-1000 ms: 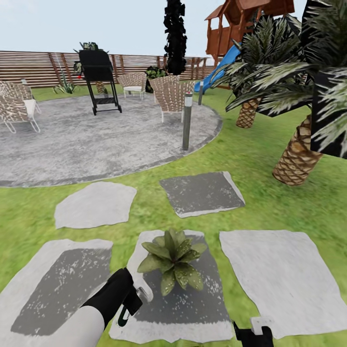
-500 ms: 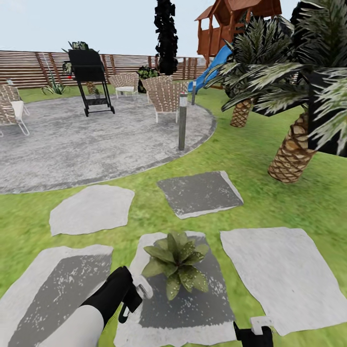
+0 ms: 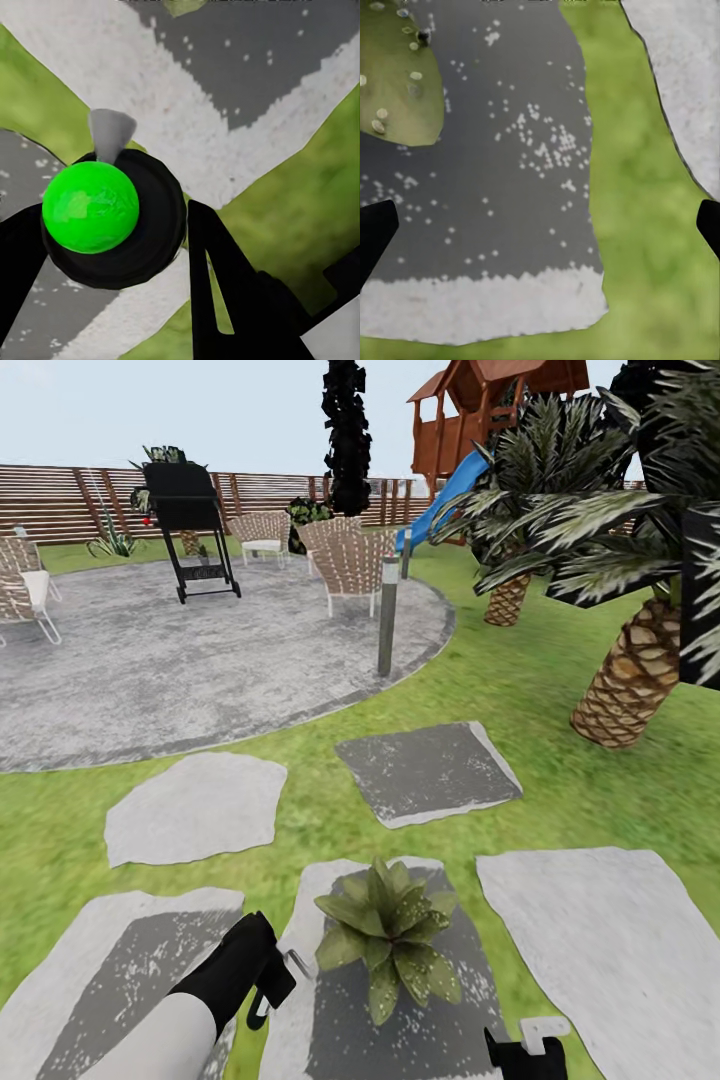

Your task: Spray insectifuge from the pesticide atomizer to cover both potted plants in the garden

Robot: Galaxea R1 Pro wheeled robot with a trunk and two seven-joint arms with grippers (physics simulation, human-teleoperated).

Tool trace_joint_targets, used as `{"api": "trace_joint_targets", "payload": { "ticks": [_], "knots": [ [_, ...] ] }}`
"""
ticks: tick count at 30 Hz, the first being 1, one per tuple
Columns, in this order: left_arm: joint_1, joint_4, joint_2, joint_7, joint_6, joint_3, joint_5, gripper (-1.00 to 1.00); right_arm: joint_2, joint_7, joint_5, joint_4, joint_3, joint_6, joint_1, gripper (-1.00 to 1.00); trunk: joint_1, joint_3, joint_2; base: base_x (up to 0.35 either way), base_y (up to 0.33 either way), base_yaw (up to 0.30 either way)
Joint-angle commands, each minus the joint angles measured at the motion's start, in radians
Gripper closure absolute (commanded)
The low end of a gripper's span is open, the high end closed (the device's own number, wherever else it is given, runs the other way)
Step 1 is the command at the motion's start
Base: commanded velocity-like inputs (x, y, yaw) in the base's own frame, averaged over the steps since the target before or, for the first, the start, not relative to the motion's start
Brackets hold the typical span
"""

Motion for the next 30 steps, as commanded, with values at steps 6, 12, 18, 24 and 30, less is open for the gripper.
{"api": "trace_joint_targets", "payload": {
  "ticks": [6, 12, 18, 24, 30],
  "knots": [
    [0.000, -0.002, 0.000, -0.009, 0.002, -0.001, -0.010, 1.00, 0.000, 0.007, 0.002, 0.000, -0.009, -0.004, 0.000, -1.00, 0.000, -0.001, 0.000, 0.006, 0.001, -0.068],
    [0.000, -0.002, 0.001, -0.009, 0.002, -0.001, -0.010, 1.00, 0.000, 0.007, 0.002, 0.000, -0.009, -0.004, 0.000, -1.00, 0.000, -0.001, 0.000, 0.000, 0.000, -0.281],
    [0.000, -0.038, 0.001, -0.009, 0.002, -0.001, -0.010, 1.00, 0.000, 0.007, 0.002, 0.000, -0.009, -0.004, -0.001, -1.00, 0.000, -0.001, 0.000, -0.129, 0.206, -0.299],
    [0.000, -0.041, 0.000, -0.009, 0.002, -0.001, -0.009, 1.00, 0.000, 0.007, 0.002, 0.001, -0.008, -0.004, 0.000, -1.00, 0.000, -0.001, 0.000, -0.011, 0.291, -0.275],
    [0.000, -0.039, 0.000, -0.009, 0.002, -0.002, -0.009, 1.00, 0.000, 0.007, 0.002, 0.001, -0.008, -0.004, -0.001, -1.00, 0.000, -0.001, 0.000, 0.000, 0.042, -0.243]
  ]
}}
